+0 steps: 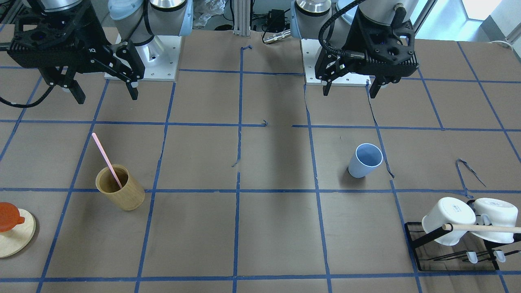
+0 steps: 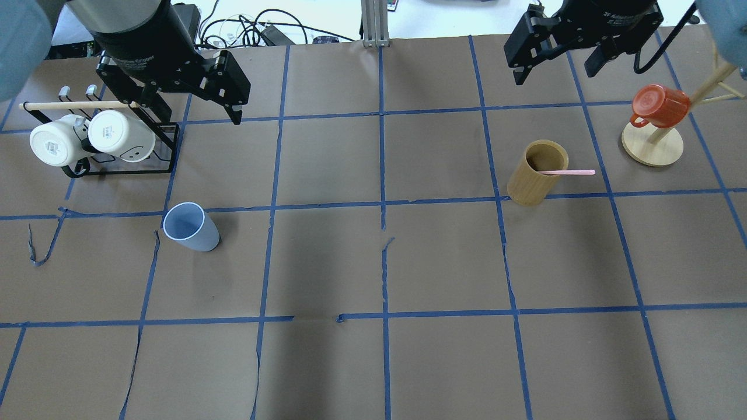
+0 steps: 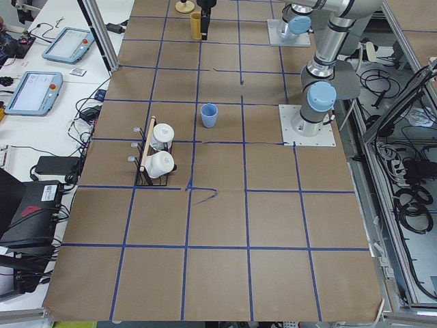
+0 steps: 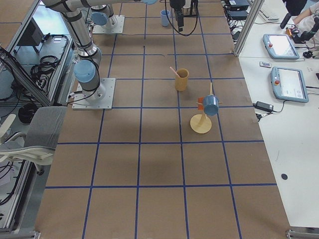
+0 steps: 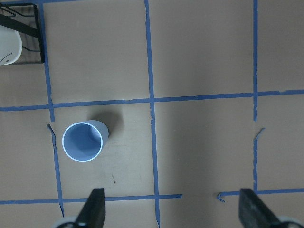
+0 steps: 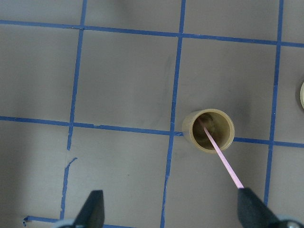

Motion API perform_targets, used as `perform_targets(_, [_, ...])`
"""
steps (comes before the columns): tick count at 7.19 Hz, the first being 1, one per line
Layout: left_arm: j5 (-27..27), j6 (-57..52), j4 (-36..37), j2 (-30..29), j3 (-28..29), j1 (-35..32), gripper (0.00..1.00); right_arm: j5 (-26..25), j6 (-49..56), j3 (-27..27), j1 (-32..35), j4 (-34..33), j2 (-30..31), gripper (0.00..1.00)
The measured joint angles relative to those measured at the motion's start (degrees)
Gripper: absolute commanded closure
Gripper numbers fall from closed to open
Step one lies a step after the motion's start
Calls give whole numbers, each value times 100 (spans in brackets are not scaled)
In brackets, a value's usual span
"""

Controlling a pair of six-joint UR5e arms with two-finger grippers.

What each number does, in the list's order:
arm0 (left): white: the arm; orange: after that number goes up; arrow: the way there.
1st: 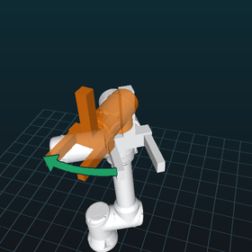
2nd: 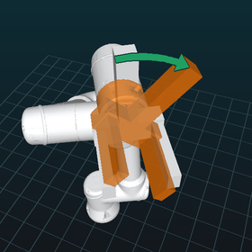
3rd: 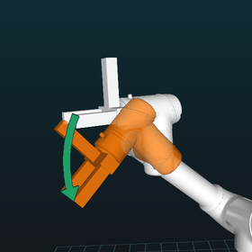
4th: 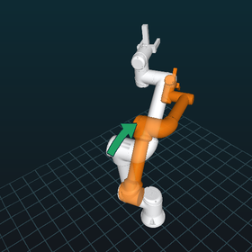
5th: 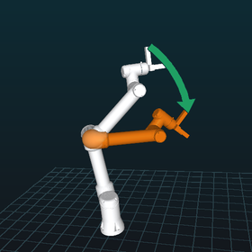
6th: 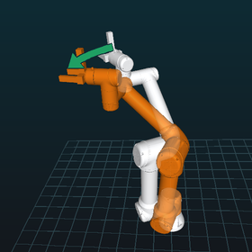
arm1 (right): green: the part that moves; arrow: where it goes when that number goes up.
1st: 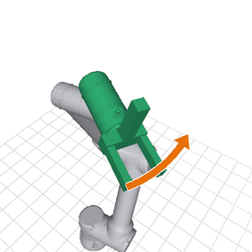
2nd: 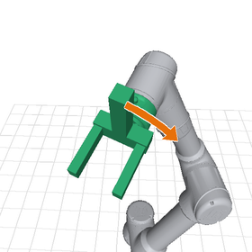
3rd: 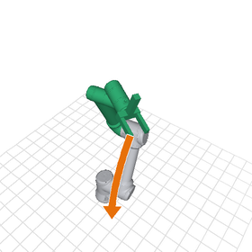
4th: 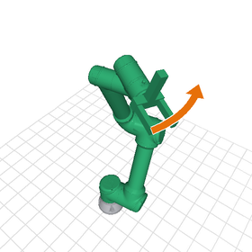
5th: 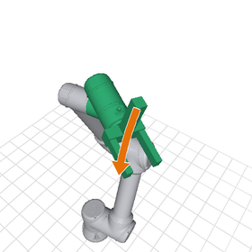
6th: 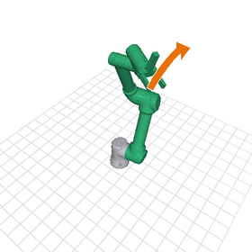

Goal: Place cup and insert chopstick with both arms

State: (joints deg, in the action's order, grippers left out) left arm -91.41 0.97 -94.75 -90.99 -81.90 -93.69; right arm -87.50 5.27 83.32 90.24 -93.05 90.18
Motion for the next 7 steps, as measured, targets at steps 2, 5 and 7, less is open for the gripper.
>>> perform_targets(2, [0, 0, 0, 2, -4, 0, 0, -3, 0, 0, -5, -5, 0, 0])
perform_targets(5, [-2, -17, 0, -5, -96, 19, 0, -4, 0, 0, -6, -10, 0, 0])
perform_targets(7, [-11, -150, 179, -111, -582, 97, 0, -4, 0, 4, -6, -9, 0, 0])
